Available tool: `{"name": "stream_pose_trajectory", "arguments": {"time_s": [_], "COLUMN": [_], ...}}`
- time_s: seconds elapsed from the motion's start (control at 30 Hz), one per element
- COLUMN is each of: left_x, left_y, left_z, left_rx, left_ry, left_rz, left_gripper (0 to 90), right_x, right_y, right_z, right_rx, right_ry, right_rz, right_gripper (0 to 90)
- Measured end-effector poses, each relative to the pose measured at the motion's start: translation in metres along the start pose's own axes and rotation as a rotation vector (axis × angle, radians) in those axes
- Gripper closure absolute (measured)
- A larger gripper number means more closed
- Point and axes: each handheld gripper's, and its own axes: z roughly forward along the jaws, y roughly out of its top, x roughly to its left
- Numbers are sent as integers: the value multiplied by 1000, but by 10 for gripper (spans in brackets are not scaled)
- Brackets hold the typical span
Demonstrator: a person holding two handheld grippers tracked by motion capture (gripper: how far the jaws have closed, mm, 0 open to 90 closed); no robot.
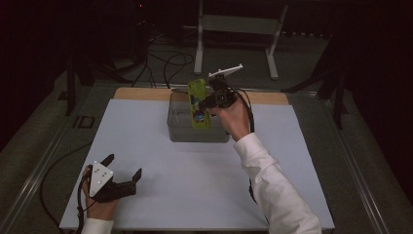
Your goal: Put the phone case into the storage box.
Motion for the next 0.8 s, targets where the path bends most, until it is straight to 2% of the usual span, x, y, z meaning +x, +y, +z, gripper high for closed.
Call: {"name": "stream_pose_trajectory", "arguments": {"time_s": [0.37,0.8], "left_x": [-1,-2], "left_y": [0,0], "left_z": [0,1], "left_rx": [-5,-5], "left_ry": [2,-1], "left_rz": [-2,2], "left_gripper": [1,1], "right_x": [-3,-12], "right_y": [10,19], "right_z": [3,5], "right_rx": [14,24], "right_ry": [-46,-65], "right_rz": [2,35], "right_gripper": [782,782]}}
